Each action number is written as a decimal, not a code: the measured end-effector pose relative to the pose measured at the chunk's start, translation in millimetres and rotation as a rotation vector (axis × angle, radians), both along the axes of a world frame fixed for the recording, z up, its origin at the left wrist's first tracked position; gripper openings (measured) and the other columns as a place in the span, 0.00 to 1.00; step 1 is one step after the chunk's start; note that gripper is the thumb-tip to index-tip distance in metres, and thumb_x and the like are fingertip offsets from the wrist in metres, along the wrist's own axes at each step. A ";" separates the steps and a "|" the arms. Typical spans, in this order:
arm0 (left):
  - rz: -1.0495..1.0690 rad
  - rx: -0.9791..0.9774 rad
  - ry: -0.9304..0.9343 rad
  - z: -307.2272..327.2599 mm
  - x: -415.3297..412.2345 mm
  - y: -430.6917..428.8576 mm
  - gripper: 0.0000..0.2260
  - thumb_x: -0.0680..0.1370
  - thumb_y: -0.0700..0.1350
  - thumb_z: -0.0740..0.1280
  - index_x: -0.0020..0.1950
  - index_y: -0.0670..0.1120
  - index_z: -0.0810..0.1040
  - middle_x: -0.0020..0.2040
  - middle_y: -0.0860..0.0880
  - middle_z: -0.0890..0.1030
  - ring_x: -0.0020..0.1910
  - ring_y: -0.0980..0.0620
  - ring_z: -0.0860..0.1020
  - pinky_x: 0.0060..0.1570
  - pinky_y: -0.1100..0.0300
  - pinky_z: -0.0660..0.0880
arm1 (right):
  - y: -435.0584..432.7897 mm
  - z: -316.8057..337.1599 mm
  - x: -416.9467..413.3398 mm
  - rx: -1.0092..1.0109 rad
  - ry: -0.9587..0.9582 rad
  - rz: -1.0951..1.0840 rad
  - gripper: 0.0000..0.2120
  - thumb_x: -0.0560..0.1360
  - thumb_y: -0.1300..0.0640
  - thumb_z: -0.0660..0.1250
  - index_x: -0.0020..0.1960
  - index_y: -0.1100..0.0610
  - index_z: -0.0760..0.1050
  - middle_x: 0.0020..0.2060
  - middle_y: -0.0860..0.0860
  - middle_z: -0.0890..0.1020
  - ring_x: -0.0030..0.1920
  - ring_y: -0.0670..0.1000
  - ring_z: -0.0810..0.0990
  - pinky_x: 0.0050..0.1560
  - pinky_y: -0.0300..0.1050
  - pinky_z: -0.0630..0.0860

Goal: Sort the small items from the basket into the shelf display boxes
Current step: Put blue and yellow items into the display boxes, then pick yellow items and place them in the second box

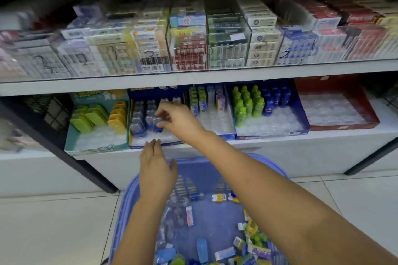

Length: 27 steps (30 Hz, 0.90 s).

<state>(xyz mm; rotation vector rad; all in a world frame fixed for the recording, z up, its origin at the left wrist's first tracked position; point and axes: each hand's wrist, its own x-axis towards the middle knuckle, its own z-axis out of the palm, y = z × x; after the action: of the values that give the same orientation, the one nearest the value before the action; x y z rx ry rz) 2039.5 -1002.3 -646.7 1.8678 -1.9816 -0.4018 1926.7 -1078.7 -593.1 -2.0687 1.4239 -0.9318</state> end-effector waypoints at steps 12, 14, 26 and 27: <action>-0.093 -0.034 0.130 -6.2 18.8 1.6 0.27 0.80 0.41 0.62 0.77 0.43 0.57 0.78 0.46 0.56 0.77 0.50 0.52 0.72 0.58 0.56 | -18.6 -5.7 30.5 0.003 0.335 0.007 0.11 0.76 0.62 0.63 0.57 0.61 0.75 0.55 0.58 0.76 0.55 0.57 0.74 0.49 0.44 0.68; -0.095 -0.083 0.205 -5.0 20.9 5.8 0.24 0.80 0.41 0.62 0.76 0.43 0.61 0.76 0.47 0.60 0.74 0.52 0.58 0.68 0.64 0.58 | -15.0 5.6 29.2 0.030 0.384 0.025 0.13 0.76 0.60 0.63 0.60 0.60 0.76 0.58 0.59 0.74 0.56 0.58 0.73 0.54 0.47 0.71; -0.356 0.639 0.026 -136.6 -5.4 58.8 0.24 0.76 0.44 0.67 0.71 0.42 0.67 0.70 0.43 0.70 0.67 0.47 0.71 0.62 0.61 0.65 | 142.5 -115.4 -97.5 0.968 0.875 -0.118 0.19 0.74 0.54 0.68 0.62 0.59 0.74 0.58 0.56 0.79 0.58 0.55 0.78 0.53 0.44 0.74; -0.400 0.649 -0.018 -146.9 -10.3 59.0 0.27 0.77 0.45 0.67 0.73 0.42 0.63 0.72 0.43 0.68 0.69 0.47 0.69 0.64 0.60 0.64 | 150.1 -134.4 -103.4 1.057 0.930 -0.116 0.18 0.75 0.53 0.66 0.62 0.60 0.74 0.55 0.56 0.80 0.56 0.55 0.79 0.53 0.45 0.74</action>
<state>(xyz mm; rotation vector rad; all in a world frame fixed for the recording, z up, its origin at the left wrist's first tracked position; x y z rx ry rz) 2029.1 -943.3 -793.6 1.7792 -2.4339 -1.2741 1823.3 -928.6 -727.5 -1.5332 1.8476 0.8032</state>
